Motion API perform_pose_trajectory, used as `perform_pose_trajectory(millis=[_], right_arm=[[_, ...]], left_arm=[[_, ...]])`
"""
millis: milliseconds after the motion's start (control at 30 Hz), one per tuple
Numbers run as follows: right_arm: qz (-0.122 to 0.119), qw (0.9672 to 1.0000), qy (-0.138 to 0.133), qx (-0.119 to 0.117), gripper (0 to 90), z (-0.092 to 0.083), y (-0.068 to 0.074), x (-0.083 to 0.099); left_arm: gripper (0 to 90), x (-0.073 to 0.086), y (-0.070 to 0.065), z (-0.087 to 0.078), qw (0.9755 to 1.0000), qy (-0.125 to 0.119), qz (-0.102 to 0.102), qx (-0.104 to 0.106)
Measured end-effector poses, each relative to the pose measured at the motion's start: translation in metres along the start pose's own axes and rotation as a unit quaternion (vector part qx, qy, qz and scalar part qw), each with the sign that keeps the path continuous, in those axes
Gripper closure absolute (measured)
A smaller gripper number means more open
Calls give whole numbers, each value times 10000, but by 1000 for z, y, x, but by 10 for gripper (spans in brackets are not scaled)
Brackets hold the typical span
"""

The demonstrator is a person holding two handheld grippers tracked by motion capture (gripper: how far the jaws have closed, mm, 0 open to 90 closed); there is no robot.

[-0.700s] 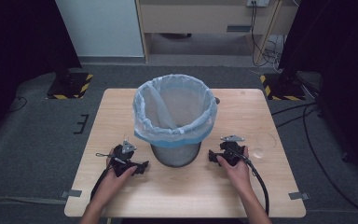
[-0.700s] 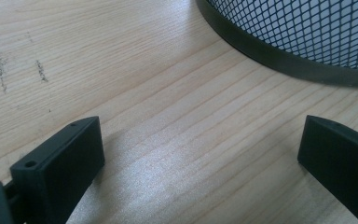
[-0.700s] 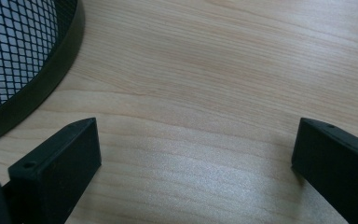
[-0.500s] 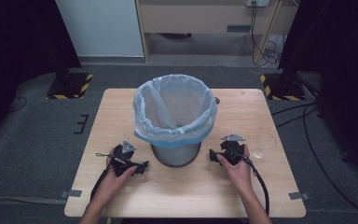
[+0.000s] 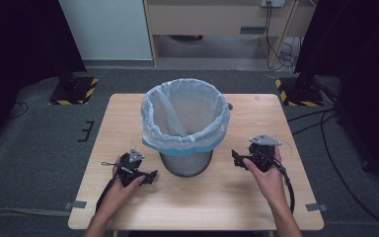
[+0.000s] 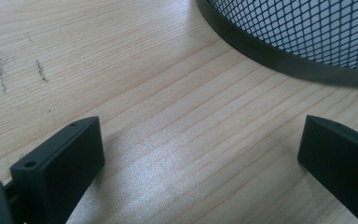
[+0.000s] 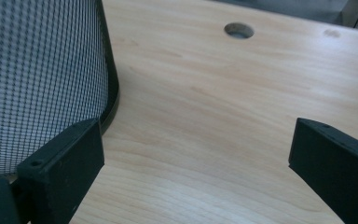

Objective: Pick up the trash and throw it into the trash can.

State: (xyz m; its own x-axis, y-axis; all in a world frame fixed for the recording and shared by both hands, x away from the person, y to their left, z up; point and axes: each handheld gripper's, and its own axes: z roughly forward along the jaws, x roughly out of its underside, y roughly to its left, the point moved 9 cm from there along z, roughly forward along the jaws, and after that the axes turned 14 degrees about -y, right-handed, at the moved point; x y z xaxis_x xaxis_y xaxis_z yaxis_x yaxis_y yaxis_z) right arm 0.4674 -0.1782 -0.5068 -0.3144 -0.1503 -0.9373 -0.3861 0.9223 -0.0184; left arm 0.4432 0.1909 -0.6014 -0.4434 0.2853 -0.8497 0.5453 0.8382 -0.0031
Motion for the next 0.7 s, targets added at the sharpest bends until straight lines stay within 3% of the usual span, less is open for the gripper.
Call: perform_pose_trajectory(millis=[267, 467, 700], right_arm=[[-5, 9989, -414, 198, 28, -27, -24, -32], [67, 9980, -535, 328, 29, -37, -42, -38], [188, 9961, -640, 582, 28, -52, -75, -41]], left_arm=[[0, 0, 0, 0, 10000, 1, 1, -1], [0, 0, 0, 0, 10000, 1, 1, 0], [0, 0, 0, 0, 10000, 1, 1, -1]])
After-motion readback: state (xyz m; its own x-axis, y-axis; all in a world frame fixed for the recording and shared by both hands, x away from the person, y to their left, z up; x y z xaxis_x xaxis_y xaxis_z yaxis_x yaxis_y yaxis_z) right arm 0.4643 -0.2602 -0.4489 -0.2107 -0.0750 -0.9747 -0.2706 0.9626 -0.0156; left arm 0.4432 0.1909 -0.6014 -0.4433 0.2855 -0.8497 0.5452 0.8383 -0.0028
